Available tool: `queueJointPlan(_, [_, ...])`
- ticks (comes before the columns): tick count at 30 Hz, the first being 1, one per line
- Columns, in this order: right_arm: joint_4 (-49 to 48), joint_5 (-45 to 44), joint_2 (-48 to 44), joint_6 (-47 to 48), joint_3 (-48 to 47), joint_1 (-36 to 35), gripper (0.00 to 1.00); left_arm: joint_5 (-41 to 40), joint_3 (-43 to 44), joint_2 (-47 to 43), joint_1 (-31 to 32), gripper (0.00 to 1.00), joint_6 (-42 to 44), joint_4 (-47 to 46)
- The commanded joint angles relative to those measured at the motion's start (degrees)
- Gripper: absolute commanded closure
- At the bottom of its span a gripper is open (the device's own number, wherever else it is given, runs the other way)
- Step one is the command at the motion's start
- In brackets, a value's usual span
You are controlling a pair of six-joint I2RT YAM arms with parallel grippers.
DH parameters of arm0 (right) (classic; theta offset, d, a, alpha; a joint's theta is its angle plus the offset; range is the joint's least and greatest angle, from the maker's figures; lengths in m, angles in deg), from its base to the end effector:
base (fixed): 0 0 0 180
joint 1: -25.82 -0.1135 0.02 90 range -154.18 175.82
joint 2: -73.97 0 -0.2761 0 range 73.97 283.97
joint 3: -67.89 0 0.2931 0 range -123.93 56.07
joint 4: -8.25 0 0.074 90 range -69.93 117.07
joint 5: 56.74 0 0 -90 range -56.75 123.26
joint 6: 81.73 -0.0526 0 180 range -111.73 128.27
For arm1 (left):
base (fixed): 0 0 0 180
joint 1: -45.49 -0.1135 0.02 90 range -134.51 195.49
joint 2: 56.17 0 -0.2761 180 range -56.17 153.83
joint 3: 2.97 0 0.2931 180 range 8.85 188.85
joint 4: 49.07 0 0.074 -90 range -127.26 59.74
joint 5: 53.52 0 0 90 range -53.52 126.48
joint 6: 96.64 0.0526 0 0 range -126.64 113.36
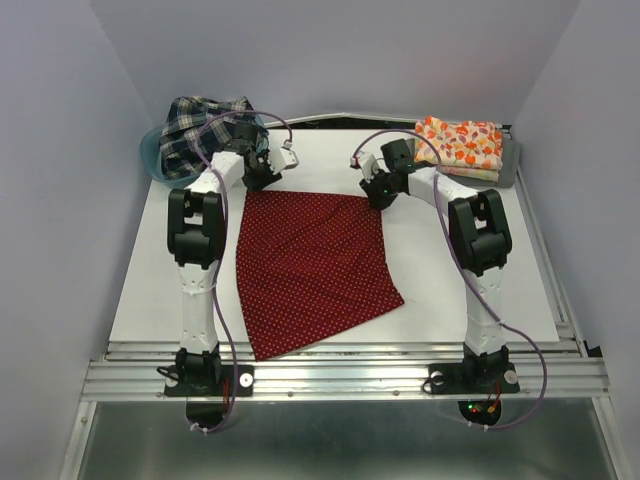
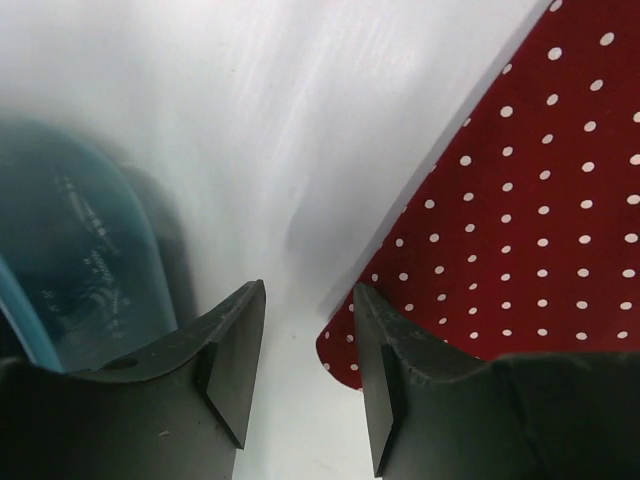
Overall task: Fold and stack the skirts
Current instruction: Fold the skirt
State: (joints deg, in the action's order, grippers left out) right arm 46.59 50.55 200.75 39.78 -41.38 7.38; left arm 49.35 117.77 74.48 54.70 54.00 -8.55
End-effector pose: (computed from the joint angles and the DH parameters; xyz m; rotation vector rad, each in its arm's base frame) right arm 0.5022 0.1839 0.1437 -1.1627 2.2193 0.2905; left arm 0.5592 -0.1025 0.1760 1.4680 1.9307 0.1320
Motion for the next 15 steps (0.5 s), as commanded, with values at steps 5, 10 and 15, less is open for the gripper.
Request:
queueJointPlan(5, [-0.4, -0.8, -0.6, 2.0, 1.4, 0.2, 0.99, 2.3, 1.7, -1.7, -1.0, 0.46, 0.2, 1.1])
queueJointPlan(10, [-0.5, -1.0, -1.0, 2.8, 1.8, 0.2, 0.99, 2.7, 2.6, -4.0, -1.4, 0.43, -0.7, 0.2])
queueJointPlan(15, [-0.5, -1.5, -1.3, 3.1, 2.0, 0.2, 0.99, 1.7, 9.1, -3.4, -1.6, 0.4, -1.2, 7.5])
